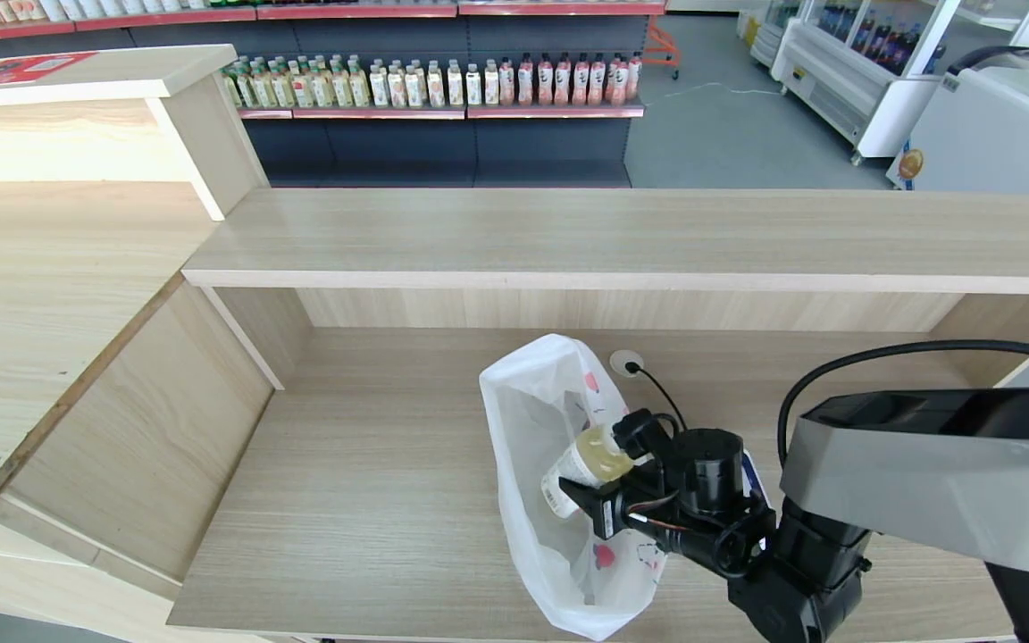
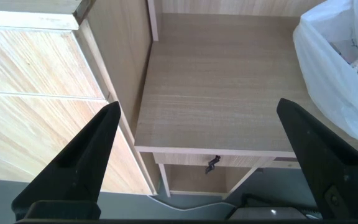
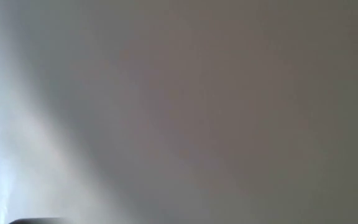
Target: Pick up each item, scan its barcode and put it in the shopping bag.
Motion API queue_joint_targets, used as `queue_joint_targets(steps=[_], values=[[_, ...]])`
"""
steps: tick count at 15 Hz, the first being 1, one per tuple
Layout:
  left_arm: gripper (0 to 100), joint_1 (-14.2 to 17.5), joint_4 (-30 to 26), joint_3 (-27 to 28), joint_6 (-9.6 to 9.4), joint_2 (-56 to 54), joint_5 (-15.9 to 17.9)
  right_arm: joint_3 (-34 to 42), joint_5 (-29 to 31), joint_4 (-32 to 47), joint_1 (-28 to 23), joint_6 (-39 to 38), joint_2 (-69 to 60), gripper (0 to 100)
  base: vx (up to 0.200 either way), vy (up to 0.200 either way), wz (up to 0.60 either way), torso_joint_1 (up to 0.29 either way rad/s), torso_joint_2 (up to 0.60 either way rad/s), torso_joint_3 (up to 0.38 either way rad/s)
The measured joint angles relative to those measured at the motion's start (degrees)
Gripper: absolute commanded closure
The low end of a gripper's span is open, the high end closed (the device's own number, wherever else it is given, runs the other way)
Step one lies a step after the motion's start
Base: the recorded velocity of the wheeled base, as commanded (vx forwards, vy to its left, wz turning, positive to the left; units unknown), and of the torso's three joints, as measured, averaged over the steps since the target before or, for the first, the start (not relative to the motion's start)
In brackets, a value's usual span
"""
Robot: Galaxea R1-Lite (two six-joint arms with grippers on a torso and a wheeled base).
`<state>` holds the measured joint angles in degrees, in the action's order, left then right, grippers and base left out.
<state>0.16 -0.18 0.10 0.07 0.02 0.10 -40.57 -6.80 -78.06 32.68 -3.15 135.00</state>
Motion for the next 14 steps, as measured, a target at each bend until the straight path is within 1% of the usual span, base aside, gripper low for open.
queue_joint_targets(steps=[4,5,8,14], values=[[0,0.00,0.00,0.00,0.00,0.00,0.00,-7.14,0.05,6.33,0.66,6.73,1.68,100,0.000,0.000,0.00,0.000,0.00,0.000],[0,0.00,0.00,0.00,0.00,0.00,0.00,-7.88,0.13,6.67,0.99,7.22,1.85,0,0.000,0.000,0.00,0.000,0.00,0.000],[0,0.00,0.00,0.00,0.00,0.00,0.00,-8.37,-0.34,7.01,1.22,5.85,1.48,0,0.000,0.000,0.00,0.000,0.00,0.000],[0,0.00,0.00,0.00,-0.02,0.00,0.00,-5.84,-0.80,7.00,-0.50,-7.17,-3.72,0,0.000,0.000,0.00,0.000,0.00,0.000]])
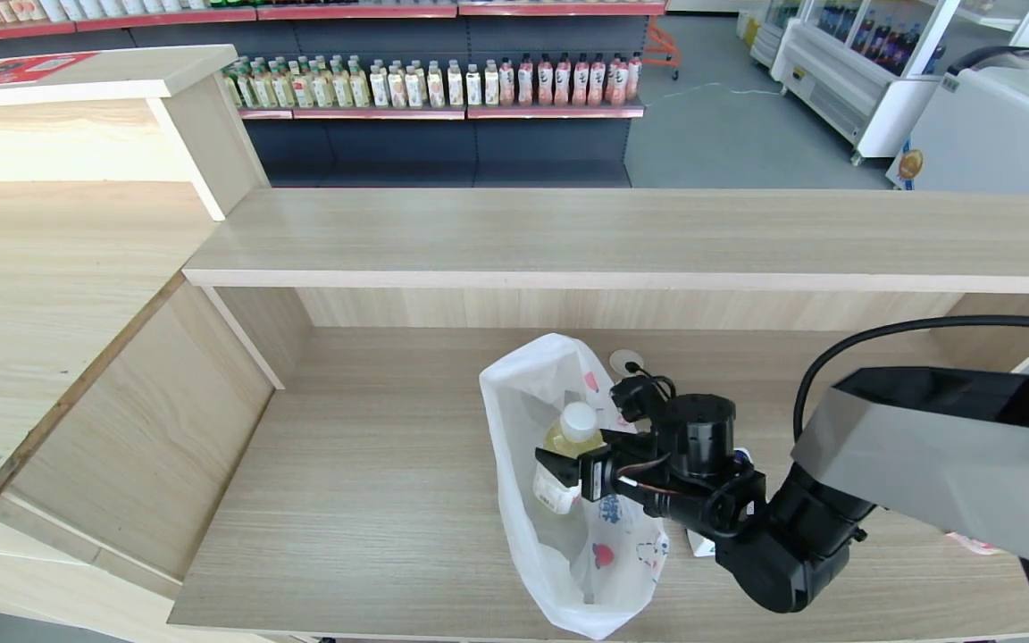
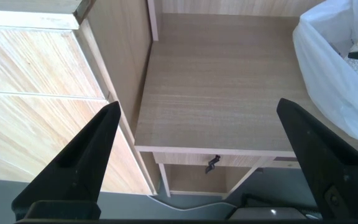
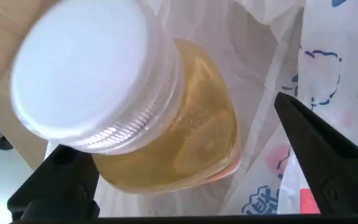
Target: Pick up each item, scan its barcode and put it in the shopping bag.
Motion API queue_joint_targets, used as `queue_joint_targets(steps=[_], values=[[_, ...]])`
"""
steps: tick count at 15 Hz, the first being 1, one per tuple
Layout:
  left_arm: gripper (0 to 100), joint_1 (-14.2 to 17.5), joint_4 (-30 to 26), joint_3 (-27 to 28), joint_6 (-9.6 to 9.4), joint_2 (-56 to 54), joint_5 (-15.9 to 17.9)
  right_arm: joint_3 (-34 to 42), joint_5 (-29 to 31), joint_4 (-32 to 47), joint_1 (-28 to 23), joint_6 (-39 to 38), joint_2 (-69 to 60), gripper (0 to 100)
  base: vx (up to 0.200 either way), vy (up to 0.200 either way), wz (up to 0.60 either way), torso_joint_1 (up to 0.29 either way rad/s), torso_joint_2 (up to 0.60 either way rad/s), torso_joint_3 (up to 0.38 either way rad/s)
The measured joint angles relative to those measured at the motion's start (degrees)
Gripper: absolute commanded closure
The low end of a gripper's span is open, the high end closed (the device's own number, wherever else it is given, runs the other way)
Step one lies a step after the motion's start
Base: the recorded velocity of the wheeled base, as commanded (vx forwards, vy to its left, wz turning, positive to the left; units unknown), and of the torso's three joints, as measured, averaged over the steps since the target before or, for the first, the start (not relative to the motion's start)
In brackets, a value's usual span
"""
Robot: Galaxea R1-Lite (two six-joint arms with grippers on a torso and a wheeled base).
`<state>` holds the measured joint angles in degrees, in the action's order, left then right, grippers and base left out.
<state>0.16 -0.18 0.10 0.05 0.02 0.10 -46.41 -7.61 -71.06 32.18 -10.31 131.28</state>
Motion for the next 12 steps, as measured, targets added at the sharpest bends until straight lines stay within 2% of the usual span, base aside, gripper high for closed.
queue_joint_targets(steps=[4,7,12], values=[[0,0.00,0.02,0.00,0.02,0.00,0.00,1.10,0.48,1.10,-2.83,-12.79,-6.41,0,0.000,0.000,0.00,0.000,0.00,0.000],[0,0.00,0.00,0.00,0.02,0.00,0.00,3.30,0.46,5.42,-4.85,-15.25,-12.64,0,0.000,0.000,0.00,0.000,0.00,0.000],[0,0.00,0.00,0.00,0.02,0.00,-0.02,7.14,0.57,5.69,-4.44,-17.16,-19.15,0,0.000,0.000,0.00,0.000,0.00,0.000]])
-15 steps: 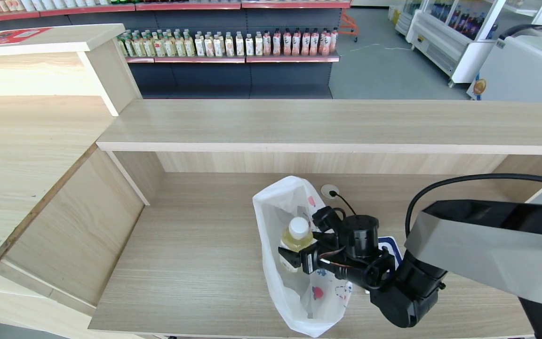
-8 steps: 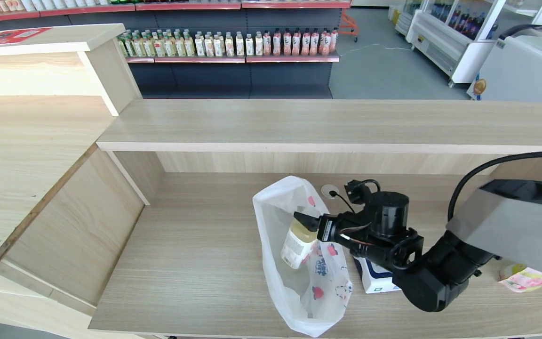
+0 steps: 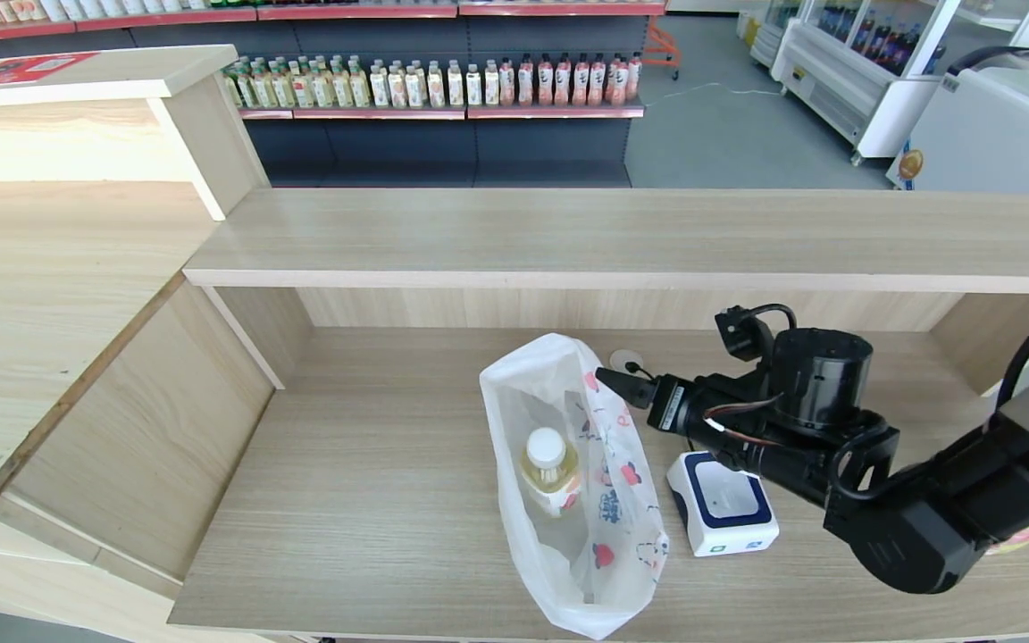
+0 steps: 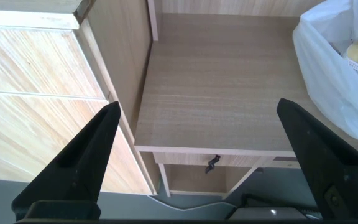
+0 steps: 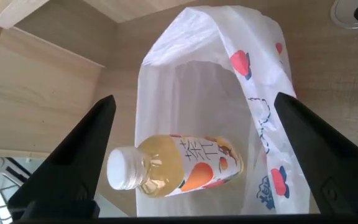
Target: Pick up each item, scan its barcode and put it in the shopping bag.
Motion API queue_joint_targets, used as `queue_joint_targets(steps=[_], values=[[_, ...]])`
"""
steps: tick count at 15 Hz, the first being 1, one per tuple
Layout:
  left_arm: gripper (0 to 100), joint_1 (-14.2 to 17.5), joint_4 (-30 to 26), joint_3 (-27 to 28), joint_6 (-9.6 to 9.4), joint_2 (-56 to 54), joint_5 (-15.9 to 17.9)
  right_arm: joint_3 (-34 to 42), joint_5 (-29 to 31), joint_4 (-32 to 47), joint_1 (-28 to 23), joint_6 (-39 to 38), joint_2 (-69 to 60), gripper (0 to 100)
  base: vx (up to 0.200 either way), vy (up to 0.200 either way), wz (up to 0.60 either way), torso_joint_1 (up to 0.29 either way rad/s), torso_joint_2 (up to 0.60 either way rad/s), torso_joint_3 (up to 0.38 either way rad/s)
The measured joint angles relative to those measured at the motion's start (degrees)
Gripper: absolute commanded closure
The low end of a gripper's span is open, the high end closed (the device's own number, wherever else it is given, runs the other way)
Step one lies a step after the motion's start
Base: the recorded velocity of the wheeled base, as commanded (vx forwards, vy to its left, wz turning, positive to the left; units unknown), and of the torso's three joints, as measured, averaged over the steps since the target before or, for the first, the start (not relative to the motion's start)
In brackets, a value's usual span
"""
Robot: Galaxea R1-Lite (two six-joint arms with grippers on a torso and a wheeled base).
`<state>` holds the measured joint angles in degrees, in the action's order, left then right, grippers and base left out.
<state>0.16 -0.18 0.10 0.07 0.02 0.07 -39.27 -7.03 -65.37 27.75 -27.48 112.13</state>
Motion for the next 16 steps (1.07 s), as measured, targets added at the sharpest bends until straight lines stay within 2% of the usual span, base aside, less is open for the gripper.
queue_joint_targets(steps=[3,5,7,11,16], values=[[0,0.00,0.00,0.00,0.00,0.00,0.02,1.56,0.00,0.15,-0.11,-0.05,-3.04,0,0.000,0.000,0.00,0.000,0.00,0.000],[0,0.00,0.00,0.00,0.00,0.00,0.02,3.17,0.11,0.74,-2.50,-0.05,-7.00,0,0.000,0.000,0.00,0.000,0.00,0.000],[0,0.00,0.00,0.00,0.00,0.00,0.02,5.97,3.62,3.35,-6.45,0.61,-11.78,0,0.000,0.000,0.00,0.000,0.00,0.000],[0,0.00,0.00,0.00,0.00,0.00,0.02,10.87,9.13,15.25,-13.73,3.39,-22.88,0,0.000,0.000,0.00,0.000,0.00,0.000],[0,0.00,0.02,0.00,-0.02,0.00,0.02,13.45,10.36,29.46,-21.85,3.83,-35.95,0,0.000,0.000,0.00,0.000,0.00,0.000]])
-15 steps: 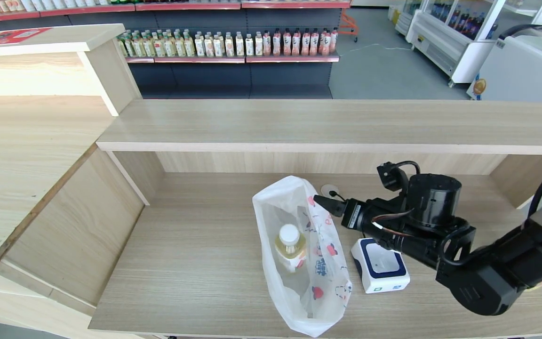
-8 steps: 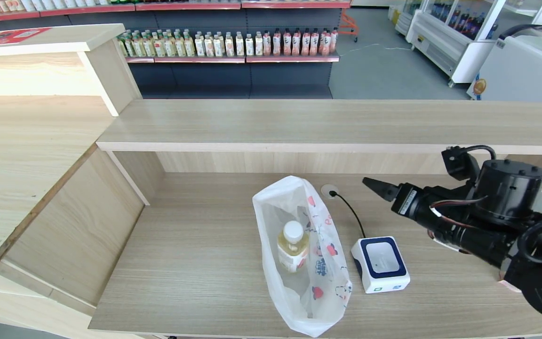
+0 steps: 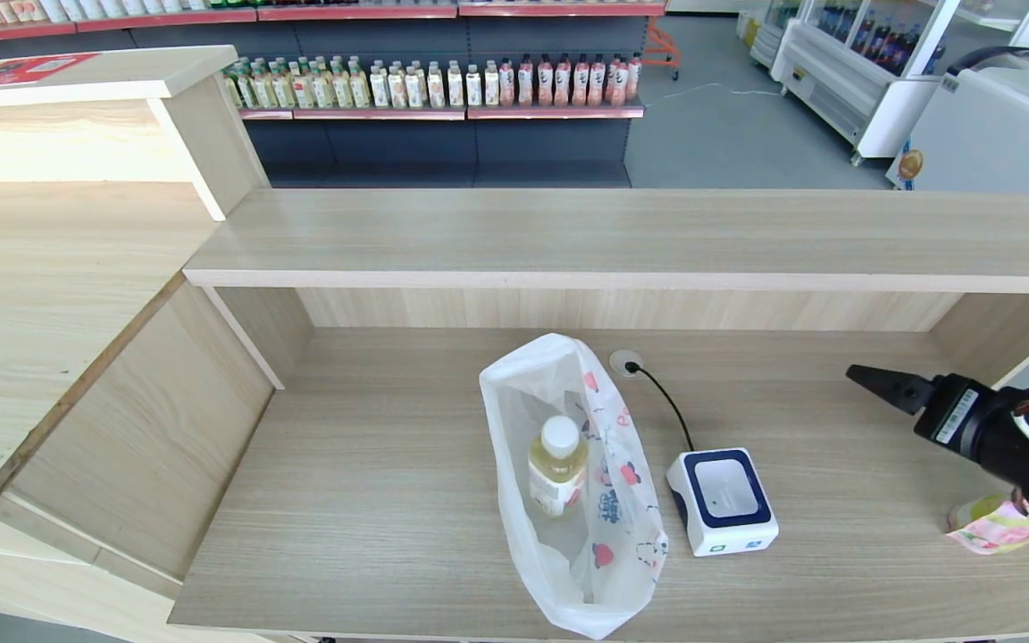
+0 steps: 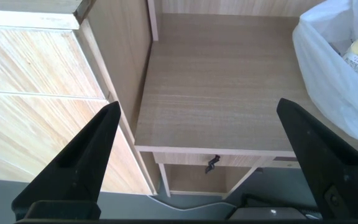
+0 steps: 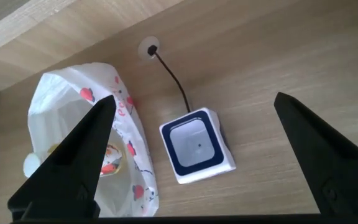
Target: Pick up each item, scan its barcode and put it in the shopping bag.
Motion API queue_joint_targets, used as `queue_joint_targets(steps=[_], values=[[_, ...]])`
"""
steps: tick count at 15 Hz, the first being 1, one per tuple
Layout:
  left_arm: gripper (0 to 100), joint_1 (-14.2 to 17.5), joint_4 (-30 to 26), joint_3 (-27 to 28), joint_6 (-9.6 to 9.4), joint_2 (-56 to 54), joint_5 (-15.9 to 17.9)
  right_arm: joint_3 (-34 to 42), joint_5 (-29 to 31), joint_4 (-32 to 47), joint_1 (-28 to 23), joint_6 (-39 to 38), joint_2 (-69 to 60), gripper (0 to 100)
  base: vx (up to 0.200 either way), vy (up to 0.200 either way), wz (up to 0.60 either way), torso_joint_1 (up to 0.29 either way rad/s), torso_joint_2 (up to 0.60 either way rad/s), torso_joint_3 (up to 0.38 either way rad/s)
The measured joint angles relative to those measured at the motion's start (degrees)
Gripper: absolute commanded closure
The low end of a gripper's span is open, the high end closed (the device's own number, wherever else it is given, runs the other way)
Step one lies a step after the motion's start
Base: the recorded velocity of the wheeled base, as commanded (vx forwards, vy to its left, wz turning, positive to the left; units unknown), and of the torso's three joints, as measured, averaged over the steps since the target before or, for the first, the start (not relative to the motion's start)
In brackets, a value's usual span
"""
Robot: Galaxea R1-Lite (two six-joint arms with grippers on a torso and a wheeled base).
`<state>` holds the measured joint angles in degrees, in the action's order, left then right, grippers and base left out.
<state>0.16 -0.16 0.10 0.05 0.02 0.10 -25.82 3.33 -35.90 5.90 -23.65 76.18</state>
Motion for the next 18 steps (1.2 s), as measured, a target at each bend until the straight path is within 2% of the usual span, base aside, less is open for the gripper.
queue_joint_targets(steps=[2,18], values=[[0,0.00,-0.02,0.00,0.09,0.00,0.00,0.30,-0.05,2.54,-1.17,0.00,-2.93,0,0.000,0.000,0.00,0.000,0.00,0.000],[0,0.00,-0.06,0.00,-0.05,0.00,-0.10,2.18,0.11,9.17,-1.63,-0.40,-7.00,0,0.000,-0.200,0.00,0.002,0.00,0.004]])
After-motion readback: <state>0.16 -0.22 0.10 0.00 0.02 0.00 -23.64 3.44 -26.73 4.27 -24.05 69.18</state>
